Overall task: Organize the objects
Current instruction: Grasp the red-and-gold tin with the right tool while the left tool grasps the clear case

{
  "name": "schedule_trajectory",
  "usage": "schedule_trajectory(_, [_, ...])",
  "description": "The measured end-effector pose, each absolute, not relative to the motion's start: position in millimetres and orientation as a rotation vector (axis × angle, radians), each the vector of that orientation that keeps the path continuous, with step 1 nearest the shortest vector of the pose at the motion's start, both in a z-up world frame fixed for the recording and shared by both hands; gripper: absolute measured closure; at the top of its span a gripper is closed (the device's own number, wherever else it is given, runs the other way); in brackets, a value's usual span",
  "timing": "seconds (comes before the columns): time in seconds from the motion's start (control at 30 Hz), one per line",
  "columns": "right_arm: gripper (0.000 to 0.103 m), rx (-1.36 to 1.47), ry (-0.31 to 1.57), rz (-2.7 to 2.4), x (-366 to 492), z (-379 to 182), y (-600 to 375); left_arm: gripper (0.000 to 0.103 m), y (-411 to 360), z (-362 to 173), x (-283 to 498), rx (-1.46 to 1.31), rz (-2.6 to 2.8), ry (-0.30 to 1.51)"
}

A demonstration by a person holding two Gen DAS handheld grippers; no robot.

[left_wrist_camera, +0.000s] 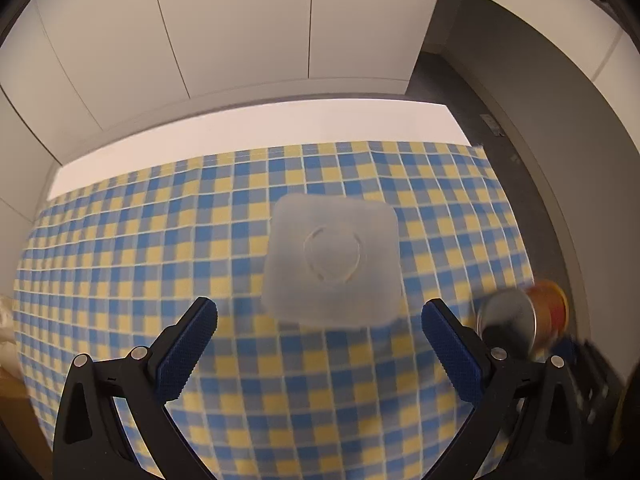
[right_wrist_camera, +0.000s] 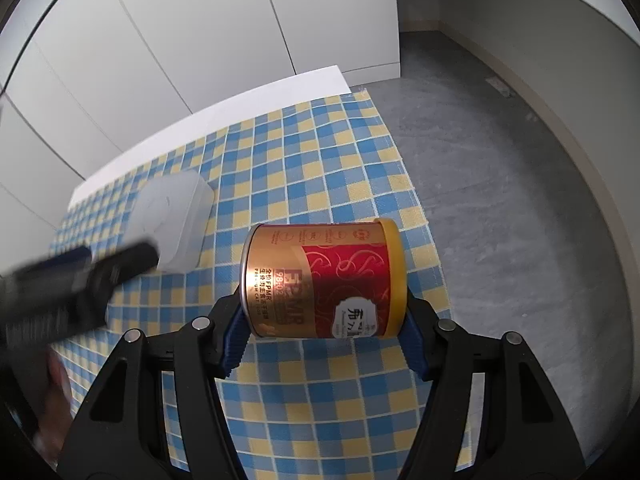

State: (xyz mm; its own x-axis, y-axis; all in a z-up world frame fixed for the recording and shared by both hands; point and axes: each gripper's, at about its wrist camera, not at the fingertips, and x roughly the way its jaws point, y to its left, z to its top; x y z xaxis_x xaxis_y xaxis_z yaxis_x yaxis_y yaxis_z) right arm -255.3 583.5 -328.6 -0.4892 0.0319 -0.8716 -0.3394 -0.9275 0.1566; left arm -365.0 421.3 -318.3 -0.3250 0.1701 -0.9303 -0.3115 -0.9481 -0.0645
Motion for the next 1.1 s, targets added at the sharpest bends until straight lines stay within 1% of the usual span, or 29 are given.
schedule_trajectory(0.07, [0.038, -1.457, 0.404, 2.486, -258.4, -330.1, 578.2, 0.001, 429.7, -322.0, -371.4, -1.626, 2.346, 0.206])
schedule_trajectory(0.17, [0.038, -1.464, 0.346, 2.474, -264.1, -332.3, 571.8, 0.001, 453.9, -325.9, -379.0, -1.622, 2.330, 0.311])
schedule_trajectory(0.23, [0.038, -1.468, 0.335, 2.467, -267.0, -334.0, 570.6, 0.000, 464.8, -330.8, -385.3, -1.643, 2.311, 0.318])
schedule_trajectory(0.3, [0.038, -1.472, 0.341, 2.466, -268.8, -335.4, 570.6, 0.001, 473.6, -335.4, -390.2, -1.629, 2.350, 0.389])
schedule_trajectory(0.37, [0.038, -1.474, 0.353, 2.473, -268.1, -336.6, 571.4, 0.001, 475.2, -344.0, -395.8, -1.647, 2.344, 0.414])
schedule_trajectory(0.43, [0.038, -1.476, 0.366, 2.476, -266.4, -336.9, 570.9, 0.001, 472.6, -356.6, -402.9, -1.690, 2.316, 0.382])
schedule_trajectory(0.47, [0.038, -1.478, 0.370, 2.477, -266.2, -337.7, 571.7, 0.001, 465.0, -359.0, -406.8, -1.686, 2.308, 0.289])
schedule_trajectory(0.53, [0.038, -1.481, 0.371, 2.477, -265.5, -338.4, 572.5, 0.008, 459.2, -356.7, -408.4, -1.636, 2.351, 0.272])
schedule_trajectory(0.57, [0.038, -1.481, 0.372, 2.477, -265.5, -338.7, 573.2, 0.022, 457.7, -354.3, -408.0, -1.610, 2.365, 0.270])
schedule_trajectory(0.63, [0.038, -1.480, 0.384, 2.473, -265.6, -339.2, 574.8, 0.022, 455.3, -351.4, -407.4, -1.587, 2.390, 0.289])
schedule_trajectory(0.73, [0.038, -1.476, 0.406, 2.464, -264.0, -338.5, 575.6, 0.022, 446.7, -352.3, -409.1, -1.578, 2.397, 0.253])
schedule_trajectory(0.87, [0.038, -1.477, 0.371, 2.444, -266.9, -338.7, 570.6, 0.022, 430.8, -350.7, -410.7, -1.623, 2.425, 0.222])
schedule_trajectory(0.93, [0.038, -1.482, 0.356, 2.448, -266.2, -337.7, 565.5, 0.022, 410.6, -349.1, -400.0, -1.621, 2.440, 0.220])
schedule_trajectory(1.0, [0.038, -1.485, 0.336, 2.447, -268.0, -337.7, 560.2, 0.022, 383.6, -348.2, -385.4, -1.617, 2.454, 0.181])
schedule_trajectory(1.1, [0.038, -1.488, 0.266, 2.416, -271.9, -337.9, 548.5, 0.022, 352.0, -346.5, -367.3, -1.648, 2.452, 0.139])
